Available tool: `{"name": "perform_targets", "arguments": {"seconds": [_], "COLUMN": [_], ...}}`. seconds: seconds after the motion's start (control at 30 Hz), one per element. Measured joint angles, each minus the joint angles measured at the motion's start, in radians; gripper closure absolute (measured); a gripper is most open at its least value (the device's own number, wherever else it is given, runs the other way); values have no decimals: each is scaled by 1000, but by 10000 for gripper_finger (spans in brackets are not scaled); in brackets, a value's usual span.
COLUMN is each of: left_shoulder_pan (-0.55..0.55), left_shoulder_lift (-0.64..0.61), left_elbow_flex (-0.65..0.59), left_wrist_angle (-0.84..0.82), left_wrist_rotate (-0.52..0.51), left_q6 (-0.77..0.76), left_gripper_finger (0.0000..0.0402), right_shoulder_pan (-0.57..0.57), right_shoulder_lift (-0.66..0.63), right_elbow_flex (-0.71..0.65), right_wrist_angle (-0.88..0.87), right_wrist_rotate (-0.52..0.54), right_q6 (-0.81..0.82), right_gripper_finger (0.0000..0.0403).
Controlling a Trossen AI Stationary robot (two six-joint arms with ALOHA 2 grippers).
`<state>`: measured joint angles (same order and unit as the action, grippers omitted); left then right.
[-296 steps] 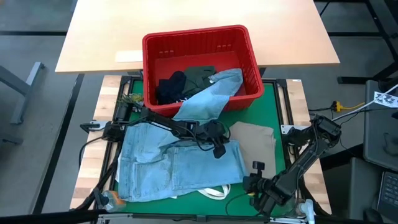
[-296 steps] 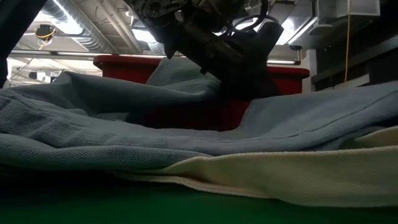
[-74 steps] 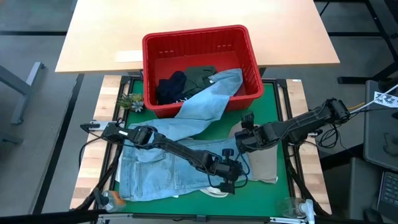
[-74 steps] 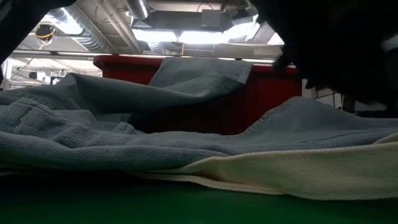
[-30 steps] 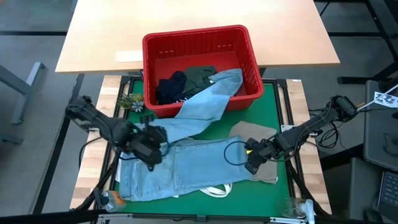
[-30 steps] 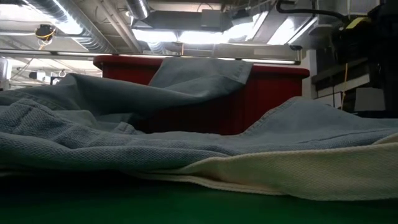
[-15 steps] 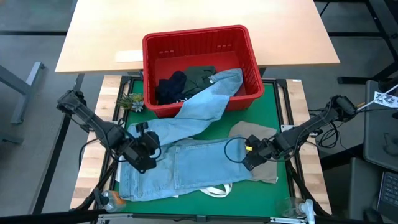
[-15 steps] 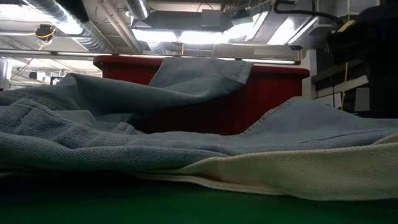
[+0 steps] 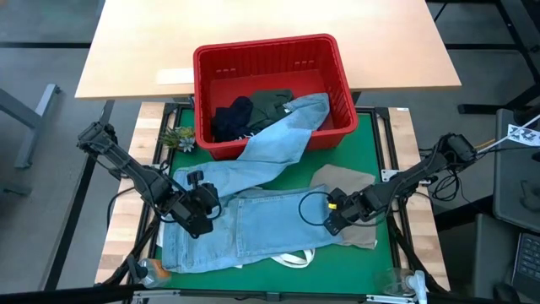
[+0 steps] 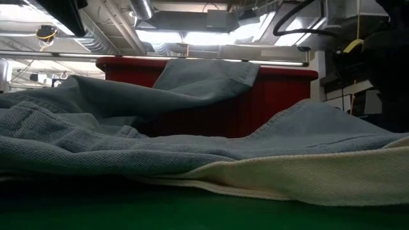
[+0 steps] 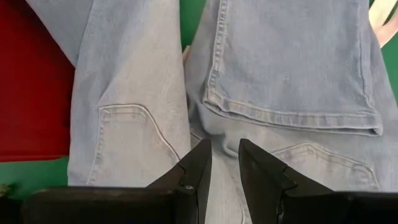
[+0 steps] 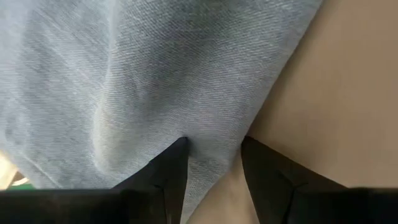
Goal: Fold Laundry from Bin
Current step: Fold the light blue pants
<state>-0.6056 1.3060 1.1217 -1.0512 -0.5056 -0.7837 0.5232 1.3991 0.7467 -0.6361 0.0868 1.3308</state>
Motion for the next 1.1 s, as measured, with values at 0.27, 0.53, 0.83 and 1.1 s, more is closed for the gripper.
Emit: {"name": "perform_targets", "arguments": {"seconds": [0.27, 0.53, 0.83, 1.1], "left_shoulder_pan": [0, 0, 0, 0], "left_shoulder_lift": [0, 0, 0, 0], "left_elbow_flex": [0, 0, 0, 0], "left_wrist_angle": [0, 0, 9, 24], "left_wrist_rotate": [0, -1, -1, -1], "left_q6": [0, -4, -48, -48], "left_gripper_finger": [324, 324, 324, 324], "right_shoulder_pan": [0, 0, 1, 1], "right_shoulder_lift": [6, -25, -102, -121], "right_elbow_flex": [0, 29, 114, 208], "right_wrist_angle": [13, -66, -355, -547], "right_wrist_rotate": [4, 0, -21, -107], "right_q6": [-12, -58, -29, -18], "right_gripper_finger": [304, 385, 393, 395]}}
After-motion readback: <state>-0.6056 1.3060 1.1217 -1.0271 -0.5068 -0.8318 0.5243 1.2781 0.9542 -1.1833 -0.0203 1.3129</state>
